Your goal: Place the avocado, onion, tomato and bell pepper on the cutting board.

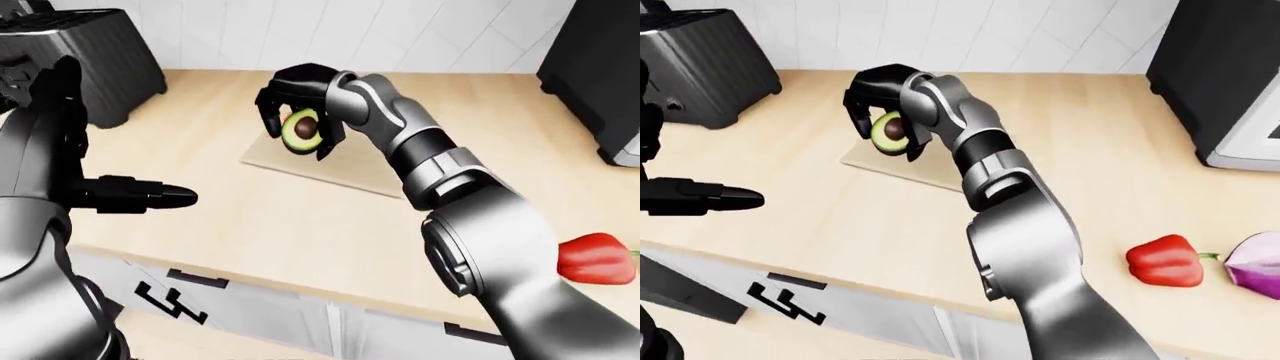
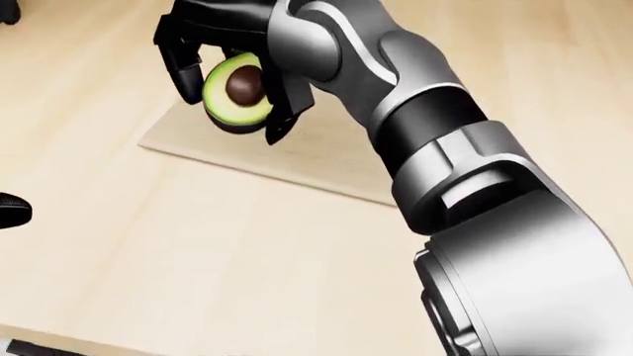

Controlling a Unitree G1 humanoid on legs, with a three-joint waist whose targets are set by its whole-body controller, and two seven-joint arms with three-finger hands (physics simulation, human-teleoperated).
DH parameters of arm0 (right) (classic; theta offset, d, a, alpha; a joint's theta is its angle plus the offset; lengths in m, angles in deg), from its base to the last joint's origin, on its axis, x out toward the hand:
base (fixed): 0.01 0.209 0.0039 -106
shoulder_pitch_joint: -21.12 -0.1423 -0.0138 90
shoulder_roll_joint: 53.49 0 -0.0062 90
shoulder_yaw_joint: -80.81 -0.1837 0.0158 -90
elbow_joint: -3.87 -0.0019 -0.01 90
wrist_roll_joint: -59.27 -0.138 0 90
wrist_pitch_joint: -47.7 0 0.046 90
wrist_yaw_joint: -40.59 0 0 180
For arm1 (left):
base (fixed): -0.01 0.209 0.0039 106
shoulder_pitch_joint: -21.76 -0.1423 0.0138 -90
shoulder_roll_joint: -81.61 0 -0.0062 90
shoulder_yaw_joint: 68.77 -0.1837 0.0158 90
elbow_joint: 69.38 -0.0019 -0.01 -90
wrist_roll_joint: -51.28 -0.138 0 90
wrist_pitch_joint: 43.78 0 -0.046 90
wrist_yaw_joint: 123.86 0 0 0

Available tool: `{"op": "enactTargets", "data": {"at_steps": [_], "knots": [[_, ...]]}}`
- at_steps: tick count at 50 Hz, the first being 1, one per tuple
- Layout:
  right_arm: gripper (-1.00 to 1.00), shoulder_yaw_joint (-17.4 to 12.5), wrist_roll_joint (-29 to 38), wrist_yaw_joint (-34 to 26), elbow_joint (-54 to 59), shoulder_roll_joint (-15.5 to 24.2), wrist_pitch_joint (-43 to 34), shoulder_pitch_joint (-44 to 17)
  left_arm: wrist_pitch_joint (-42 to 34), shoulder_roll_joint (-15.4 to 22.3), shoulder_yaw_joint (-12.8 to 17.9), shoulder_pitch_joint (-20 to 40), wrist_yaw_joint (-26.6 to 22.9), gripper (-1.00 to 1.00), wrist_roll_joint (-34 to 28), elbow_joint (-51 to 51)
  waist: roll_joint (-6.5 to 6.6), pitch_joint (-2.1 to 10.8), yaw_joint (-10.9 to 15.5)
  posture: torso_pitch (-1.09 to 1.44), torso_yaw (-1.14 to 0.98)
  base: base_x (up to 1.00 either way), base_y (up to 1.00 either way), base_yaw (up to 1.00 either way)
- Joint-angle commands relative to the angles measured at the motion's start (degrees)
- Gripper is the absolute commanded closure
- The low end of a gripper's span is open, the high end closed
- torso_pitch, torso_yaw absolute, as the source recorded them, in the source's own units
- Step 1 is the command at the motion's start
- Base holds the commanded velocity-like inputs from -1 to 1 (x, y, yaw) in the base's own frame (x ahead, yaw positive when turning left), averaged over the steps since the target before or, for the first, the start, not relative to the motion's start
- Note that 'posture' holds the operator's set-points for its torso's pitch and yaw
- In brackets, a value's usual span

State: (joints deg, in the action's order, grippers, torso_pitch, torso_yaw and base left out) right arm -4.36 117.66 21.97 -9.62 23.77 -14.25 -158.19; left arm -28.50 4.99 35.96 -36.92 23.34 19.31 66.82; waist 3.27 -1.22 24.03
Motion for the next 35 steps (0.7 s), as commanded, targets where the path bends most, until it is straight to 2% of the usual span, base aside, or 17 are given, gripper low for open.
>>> {"op": "enactTargets", "data": {"at_steps": [1, 14, 35], "knots": [[0.84, -0.95, -0.93, 1.27, -2.66, 0.4, 0.37, -2.63, 1.42, 1.04, 0.66, 1.64, 0.25, -1.0, -0.7, 0.8, 0.33, 1.75, 0.31, 0.0, 0.42, 0.0, 0.0, 0.0], [0.84, -1.45, -0.18, 3.06, -1.89, -0.48, 0.12, -2.07, 2.42, 1.07, 0.6, 1.13, -0.73, -1.0, -1.99, 1.11, 0.31, 2.19, 2.82, 0.0, 0.43, 0.0, 0.0, 0.0], [0.83, -1.69, 2.73, 8.34, -0.42, -0.68, -3.96, -0.16, 3.21, 1.09, 1.48, -0.03, -2.65, -1.0, -4.03, 1.41, 0.06, 2.65, 4.68, 0.0, 0.43, 0.0, 0.0, 0.0]]}}
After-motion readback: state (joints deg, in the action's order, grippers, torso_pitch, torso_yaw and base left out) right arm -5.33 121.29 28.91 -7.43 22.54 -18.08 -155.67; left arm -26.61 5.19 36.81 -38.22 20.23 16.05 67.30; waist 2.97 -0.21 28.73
